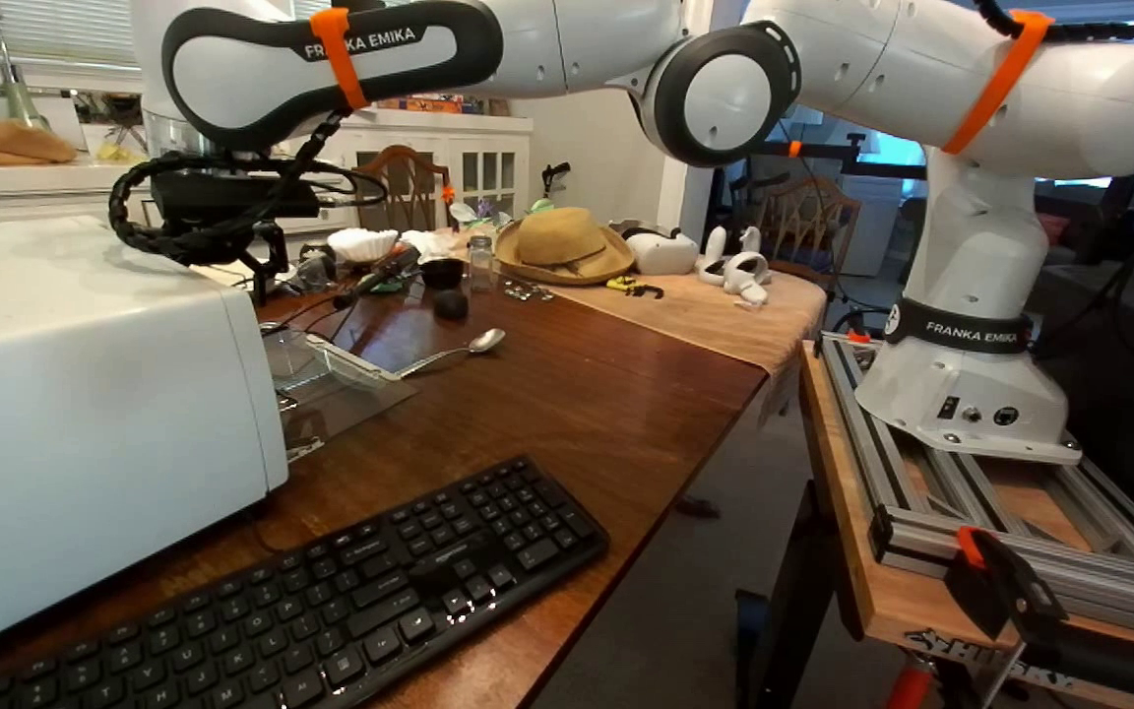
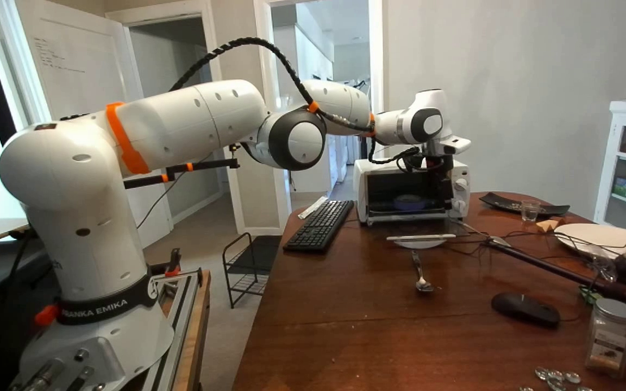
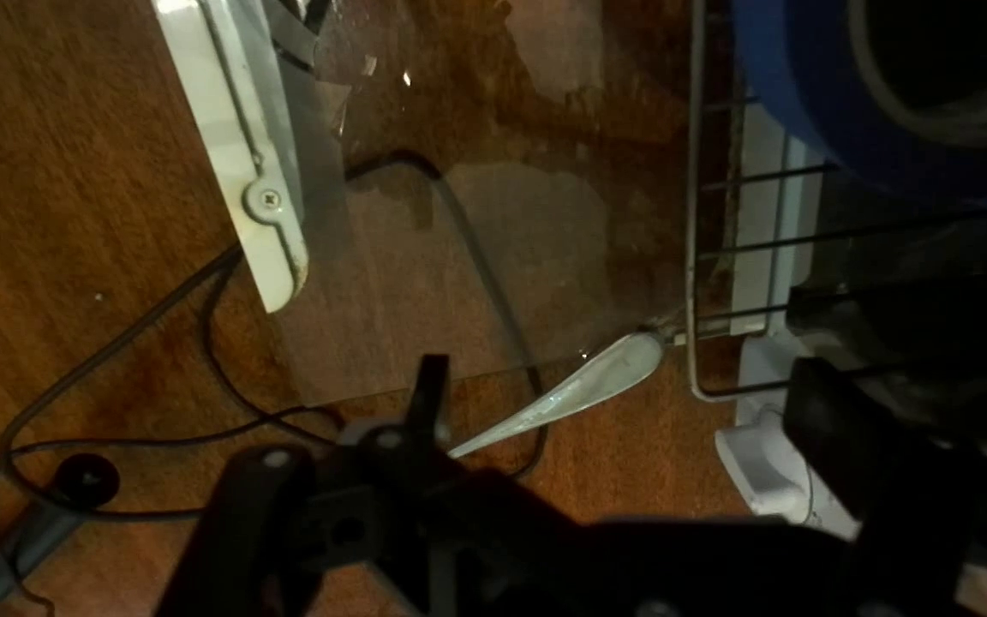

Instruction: Use the silver spoon to pull out the oven rack then put the blue masking tape on top of the oven.

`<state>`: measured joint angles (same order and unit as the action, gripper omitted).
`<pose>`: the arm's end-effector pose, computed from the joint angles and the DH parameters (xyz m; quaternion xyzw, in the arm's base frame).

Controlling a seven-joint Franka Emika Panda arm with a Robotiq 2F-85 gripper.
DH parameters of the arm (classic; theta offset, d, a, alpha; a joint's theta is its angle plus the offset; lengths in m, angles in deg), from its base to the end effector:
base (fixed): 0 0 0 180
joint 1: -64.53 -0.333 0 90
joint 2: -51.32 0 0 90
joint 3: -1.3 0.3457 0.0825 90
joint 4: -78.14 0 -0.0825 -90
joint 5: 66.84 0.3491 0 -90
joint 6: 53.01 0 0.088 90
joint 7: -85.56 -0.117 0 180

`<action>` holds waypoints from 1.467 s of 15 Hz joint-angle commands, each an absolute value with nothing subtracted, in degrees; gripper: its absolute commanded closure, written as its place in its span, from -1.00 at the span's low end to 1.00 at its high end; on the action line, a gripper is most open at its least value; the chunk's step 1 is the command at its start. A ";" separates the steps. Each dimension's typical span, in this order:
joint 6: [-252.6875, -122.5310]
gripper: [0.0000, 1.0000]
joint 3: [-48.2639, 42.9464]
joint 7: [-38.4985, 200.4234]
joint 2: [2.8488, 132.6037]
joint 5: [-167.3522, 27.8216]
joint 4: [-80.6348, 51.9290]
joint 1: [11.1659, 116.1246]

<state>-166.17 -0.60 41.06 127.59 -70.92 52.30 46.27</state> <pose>0.7859 0.2440 0.2449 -0.9700 0.2174 -0.1081 0.0070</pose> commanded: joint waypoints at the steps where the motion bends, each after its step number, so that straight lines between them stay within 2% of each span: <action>1: -163.73 -1.00 -1.37 44.42 126.61 -71.35 51.10 46.00; 6: -156.07 -1.00 -1.13 58.16 125.73 -71.14 51.54 48.80; 14: -165.83 -1.00 2.42 62.44 126.70 -67.73 52.33 49.23; 22: -161.57 -1.00 9.51 74.33 128.93 -61.33 53.02 51.68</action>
<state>-163.99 6.88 69.94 127.23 -64.90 51.96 49.94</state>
